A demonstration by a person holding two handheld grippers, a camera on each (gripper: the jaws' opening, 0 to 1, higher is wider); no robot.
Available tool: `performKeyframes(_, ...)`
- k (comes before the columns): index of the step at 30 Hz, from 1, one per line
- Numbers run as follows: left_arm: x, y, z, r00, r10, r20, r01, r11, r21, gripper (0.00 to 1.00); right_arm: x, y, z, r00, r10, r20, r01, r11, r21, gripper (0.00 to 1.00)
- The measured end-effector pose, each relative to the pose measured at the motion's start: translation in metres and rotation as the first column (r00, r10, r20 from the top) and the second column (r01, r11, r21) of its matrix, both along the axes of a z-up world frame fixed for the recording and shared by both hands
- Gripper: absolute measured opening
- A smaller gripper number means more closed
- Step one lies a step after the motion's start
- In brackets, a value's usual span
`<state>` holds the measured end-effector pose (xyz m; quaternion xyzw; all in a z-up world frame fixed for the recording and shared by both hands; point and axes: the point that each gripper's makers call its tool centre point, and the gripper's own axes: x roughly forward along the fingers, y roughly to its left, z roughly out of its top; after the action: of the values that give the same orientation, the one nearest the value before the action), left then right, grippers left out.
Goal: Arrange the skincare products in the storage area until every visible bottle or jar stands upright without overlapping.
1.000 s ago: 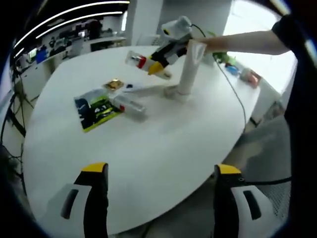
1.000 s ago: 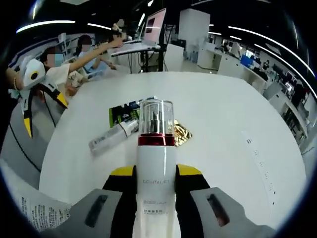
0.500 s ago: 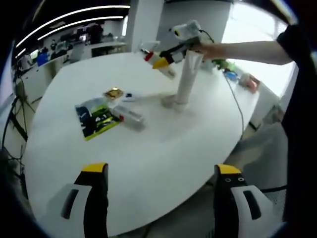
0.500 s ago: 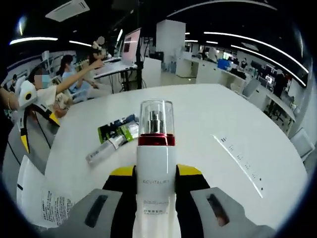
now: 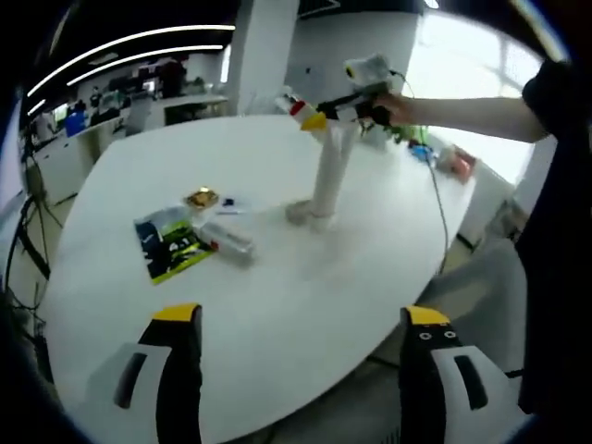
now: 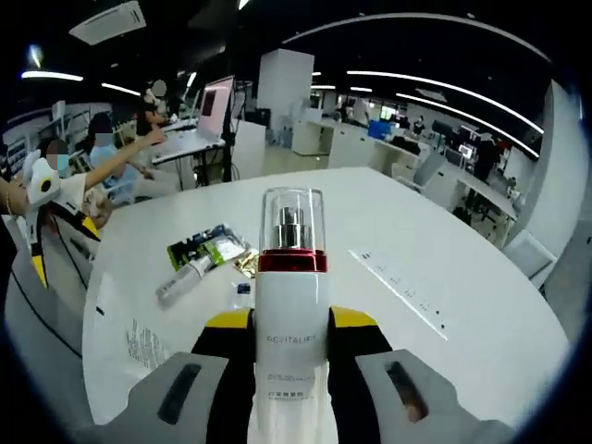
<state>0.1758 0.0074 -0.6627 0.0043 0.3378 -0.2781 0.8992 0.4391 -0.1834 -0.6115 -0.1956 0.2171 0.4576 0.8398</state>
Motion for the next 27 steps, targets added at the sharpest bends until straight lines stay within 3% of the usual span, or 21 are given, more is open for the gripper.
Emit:
performKeyframes(14, -0.001, -0.016, 0.017, 0.998, -0.045, 0.043, 0.046, 0.999, -0.012, 0.81, -0.051, -0.046, 0.015, 0.991, -0.124, 0.054, 0.124, 0.992, 0.014, 0.28)
performKeyframes(19, 0.0, -0.02, 0.03, 0.997, -0.044, 0.065, 0.048, 0.996, -0.07, 0.81, -0.071, -0.064, 0.023, 0.981, -0.18, 0.078, 0.178, 0.984, 0.029, 0.28)
performKeyframes(27, -0.001, -0.034, 0.052, 0.995, -0.053, 0.084, 0.062, 0.993, -0.105, 0.81, -0.111, -0.07, 0.04, 0.965, -0.238, 0.112, 0.232, 0.97, 0.068, 0.28)
